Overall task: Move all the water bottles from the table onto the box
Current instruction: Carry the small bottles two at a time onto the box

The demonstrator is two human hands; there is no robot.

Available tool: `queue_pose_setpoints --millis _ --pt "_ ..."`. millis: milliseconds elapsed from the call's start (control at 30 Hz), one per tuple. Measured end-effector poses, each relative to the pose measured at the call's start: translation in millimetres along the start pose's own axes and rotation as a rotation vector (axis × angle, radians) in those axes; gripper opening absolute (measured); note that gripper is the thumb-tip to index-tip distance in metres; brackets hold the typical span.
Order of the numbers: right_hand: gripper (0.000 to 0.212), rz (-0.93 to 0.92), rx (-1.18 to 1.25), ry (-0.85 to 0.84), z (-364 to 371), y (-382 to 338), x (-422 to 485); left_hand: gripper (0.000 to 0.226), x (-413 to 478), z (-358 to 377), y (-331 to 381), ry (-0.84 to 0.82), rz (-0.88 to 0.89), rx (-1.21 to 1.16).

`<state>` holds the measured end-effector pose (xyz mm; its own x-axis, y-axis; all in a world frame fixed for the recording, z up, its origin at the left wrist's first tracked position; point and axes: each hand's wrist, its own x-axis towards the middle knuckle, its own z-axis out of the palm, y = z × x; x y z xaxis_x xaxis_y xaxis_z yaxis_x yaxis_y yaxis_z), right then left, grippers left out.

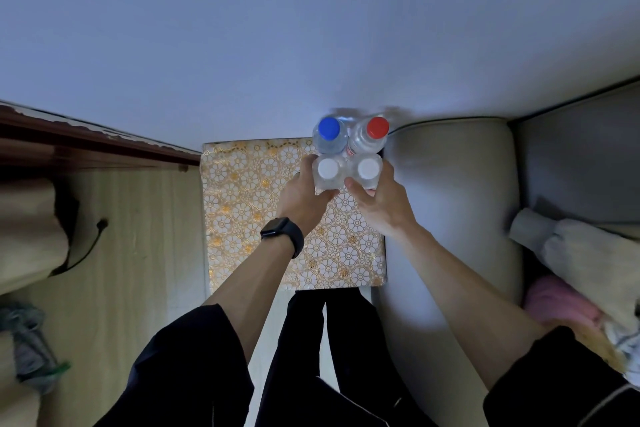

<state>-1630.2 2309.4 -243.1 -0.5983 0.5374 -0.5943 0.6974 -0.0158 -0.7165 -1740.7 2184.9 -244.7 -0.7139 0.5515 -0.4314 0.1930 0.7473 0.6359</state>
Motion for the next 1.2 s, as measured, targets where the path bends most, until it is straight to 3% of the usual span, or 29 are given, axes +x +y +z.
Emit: queue_pose_setpoints --millis 400,633,800,1067,1200 --pt "0.076 0.012 0.004 -0.027 -10.2 4.8 0.0 0.065 -2.8 8.8 3.9 0.018 0.008 -0.070" --pt "0.077 0.017 0.048 0.023 -2.4 4.9 -3.5 0.085 3.2 2.4 2.5 -0.064 -0.004 -0.024" --pt "0.076 0.017 0.101 0.034 -3.5 5.2 -4.3 0.078 1.2 8.6 3.0 -0.052 -0.018 -0.038" --pt "0.088 0.037 0.081 0.010 -12.1 2.0 -25.1 0.085 -2.9 -4.1 3.5 -0.127 -0.023 -0.034" --pt "0.085 0.096 0.036 -0.014 -23.2 -4.7 -66.1 0.071 -25.8 -35.4 13.5 -0.146 -0.002 0.075"
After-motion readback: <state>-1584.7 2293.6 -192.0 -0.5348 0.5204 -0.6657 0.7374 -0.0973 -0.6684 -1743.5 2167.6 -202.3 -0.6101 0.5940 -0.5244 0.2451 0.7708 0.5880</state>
